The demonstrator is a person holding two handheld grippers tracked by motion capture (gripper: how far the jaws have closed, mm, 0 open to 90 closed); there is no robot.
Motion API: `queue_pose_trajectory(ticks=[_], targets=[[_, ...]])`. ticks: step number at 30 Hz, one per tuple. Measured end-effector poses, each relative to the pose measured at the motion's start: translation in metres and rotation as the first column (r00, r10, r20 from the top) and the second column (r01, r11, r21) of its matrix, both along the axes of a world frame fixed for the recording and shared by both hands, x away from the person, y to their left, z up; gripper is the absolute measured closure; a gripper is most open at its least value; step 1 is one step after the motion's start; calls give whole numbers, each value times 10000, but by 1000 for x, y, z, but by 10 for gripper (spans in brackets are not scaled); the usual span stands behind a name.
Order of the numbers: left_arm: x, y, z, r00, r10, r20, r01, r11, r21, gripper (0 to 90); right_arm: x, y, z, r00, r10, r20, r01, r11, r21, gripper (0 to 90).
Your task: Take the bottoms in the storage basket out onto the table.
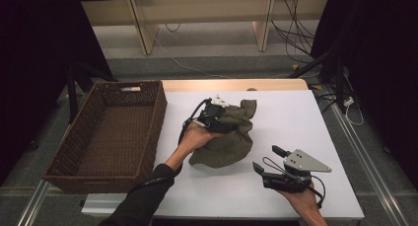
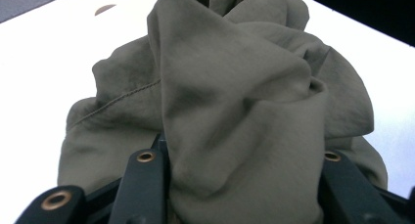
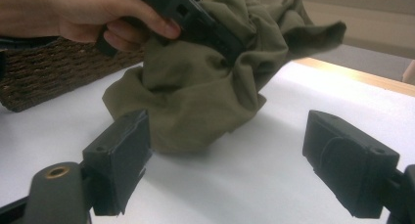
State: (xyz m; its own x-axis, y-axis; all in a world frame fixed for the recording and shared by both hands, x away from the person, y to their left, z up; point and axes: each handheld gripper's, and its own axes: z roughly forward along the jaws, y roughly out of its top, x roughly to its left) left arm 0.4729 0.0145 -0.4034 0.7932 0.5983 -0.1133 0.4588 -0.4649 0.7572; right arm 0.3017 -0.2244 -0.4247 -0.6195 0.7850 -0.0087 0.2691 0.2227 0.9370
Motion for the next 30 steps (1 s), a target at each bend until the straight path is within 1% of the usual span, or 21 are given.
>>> queue_pose_trajectory(ticks=[2,4,8,14,16,19,22,25,30], targets=[[0,-1,-1,10000,-59,-80,60,9999,116,564,0,0,0,10000,0,0,0,10000,13,190],[0,-2,-4,9999,-62,-138,64,9999,142,554,0,0,0,10000,1,10,-1,10000,15,190],[0,-5,-9,9994,-202,-281,213,9991,379,530,0,0,0,10000,9,13,-9,10000,13,190],[-1,-10,-12,9980,-417,-466,442,9975,545,471,0,0,0,10000,7,0,-7,10000,-7,190],[-1,-11,-14,9972,-430,-605,460,9977,501,448,0,0,0,10000,1,2,-1,10000,9,190],[-1,-12,-15,9967,-486,-650,520,9973,512,424,0,0,0,10000,2,3,-2,10000,12,190],[-1,-12,-14,9956,-640,-687,663,9973,321,379,0,0,0,10000,7,5,-7,10000,3,190],[-2,-12,-13,9949,-738,-686,755,9969,219,343,0,0,0,10000,10,4,-10,10000,10,190],[-2,-11,-12,9937,-898,-668,900,9959,10,306,0,0,0,10000,37,6,-37,10000,-21,190]])
